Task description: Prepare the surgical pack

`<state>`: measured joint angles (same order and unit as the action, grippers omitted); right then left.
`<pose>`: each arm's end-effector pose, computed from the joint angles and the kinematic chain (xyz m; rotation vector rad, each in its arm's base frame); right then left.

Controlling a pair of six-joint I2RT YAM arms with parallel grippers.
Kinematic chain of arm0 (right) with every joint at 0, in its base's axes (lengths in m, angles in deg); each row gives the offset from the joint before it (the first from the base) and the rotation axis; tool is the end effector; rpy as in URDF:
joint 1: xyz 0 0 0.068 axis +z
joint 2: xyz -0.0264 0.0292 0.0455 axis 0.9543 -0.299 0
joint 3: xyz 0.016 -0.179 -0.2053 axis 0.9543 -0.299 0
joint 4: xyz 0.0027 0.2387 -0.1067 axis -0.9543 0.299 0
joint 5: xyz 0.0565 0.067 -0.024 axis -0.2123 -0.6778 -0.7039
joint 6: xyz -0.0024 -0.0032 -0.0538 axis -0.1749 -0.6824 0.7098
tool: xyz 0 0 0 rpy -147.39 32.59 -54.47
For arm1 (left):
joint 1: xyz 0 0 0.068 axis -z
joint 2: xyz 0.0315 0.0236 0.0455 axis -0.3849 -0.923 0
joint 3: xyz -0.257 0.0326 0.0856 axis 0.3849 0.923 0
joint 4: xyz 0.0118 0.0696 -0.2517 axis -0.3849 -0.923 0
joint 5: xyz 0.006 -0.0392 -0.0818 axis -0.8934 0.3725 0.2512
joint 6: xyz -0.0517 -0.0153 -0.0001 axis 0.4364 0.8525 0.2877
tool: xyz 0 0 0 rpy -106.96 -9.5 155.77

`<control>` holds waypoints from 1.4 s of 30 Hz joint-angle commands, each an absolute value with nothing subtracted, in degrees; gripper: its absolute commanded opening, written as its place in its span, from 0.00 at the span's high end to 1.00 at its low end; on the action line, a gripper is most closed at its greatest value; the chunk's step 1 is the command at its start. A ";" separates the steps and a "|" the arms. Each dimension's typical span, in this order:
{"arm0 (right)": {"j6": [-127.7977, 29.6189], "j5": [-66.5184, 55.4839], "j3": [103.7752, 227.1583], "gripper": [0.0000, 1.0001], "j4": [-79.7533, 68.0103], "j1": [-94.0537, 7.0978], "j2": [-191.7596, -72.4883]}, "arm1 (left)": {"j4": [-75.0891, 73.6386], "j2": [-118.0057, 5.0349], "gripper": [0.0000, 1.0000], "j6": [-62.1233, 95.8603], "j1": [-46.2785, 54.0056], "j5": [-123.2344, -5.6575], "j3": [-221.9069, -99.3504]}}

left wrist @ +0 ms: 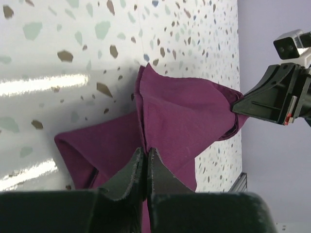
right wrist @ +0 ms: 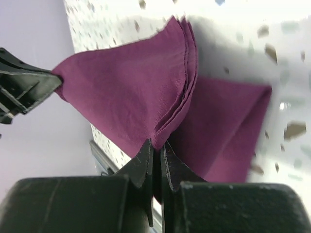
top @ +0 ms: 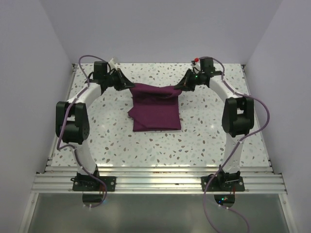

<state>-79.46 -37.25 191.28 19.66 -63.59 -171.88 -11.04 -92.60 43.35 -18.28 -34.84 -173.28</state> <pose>0.4680 0.0971 0.2431 0.2464 2.4425 1.1891 0.4435 -0.0557 0.2443 -0.2638 2.2420 -1.1300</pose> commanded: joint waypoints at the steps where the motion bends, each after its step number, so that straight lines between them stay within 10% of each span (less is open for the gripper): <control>1: -75.77 -39.63 185.03 1.00 22.53 -63.73 -164.70 | -15.30 -85.25 1.00 38.60 -17.36 -33.68 -169.15; 23: -66.36 -37.52 162.96 0.96 24.82 -62.41 -157.73 | -12.67 -73.98 0.96 38.51 -11.56 -38.08 -140.50; 31: -62.49 -34.44 167.08 0.45 28.96 -62.24 -155.55 | -16.10 -70.12 0.49 36.14 -11.74 -41.06 -140.14; 38: -63.37 -31.98 174.54 0.01 17.65 -58.90 -155.10 | -20.32 -65.55 0.43 31.75 -11.82 -42.99 -144.44; 42: -60.12 -34.08 184.91 0.01 18.05 -54.77 -164.05 | -21.55 -63.26 0.42 30.43 -12.09 -45.37 -145.50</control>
<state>-63.01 -33.06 177.21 22.44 -57.91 -159.44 -19.78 -66.00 33.65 -11.74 -42.71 -142.85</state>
